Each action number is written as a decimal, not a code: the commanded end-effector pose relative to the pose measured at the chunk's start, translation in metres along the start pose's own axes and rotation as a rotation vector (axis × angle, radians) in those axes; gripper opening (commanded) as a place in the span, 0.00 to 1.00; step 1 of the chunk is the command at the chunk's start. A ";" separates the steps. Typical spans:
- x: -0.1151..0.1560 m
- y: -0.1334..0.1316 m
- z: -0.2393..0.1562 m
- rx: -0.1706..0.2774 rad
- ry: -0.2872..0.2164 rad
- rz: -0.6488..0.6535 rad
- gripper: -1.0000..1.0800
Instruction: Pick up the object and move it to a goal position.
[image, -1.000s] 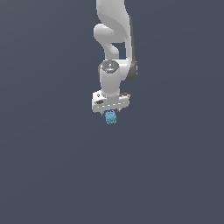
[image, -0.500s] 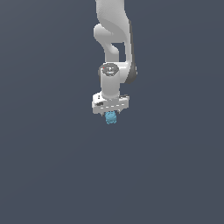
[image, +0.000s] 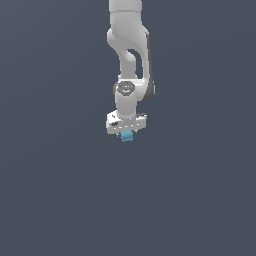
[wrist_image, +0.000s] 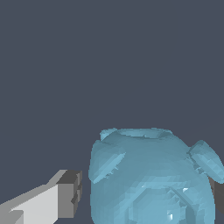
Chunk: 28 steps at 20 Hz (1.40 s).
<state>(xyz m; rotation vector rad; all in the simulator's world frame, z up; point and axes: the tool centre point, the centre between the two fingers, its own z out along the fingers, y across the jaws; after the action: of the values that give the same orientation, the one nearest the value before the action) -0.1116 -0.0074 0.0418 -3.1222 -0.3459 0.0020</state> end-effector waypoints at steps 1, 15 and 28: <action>0.000 0.000 0.002 0.000 0.001 0.000 0.96; 0.001 -0.001 -0.001 -0.001 0.002 0.000 0.00; 0.021 -0.044 -0.064 -0.001 0.002 -0.001 0.00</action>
<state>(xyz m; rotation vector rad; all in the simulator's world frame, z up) -0.1026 0.0319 0.0947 -3.1232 -0.3464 0.0000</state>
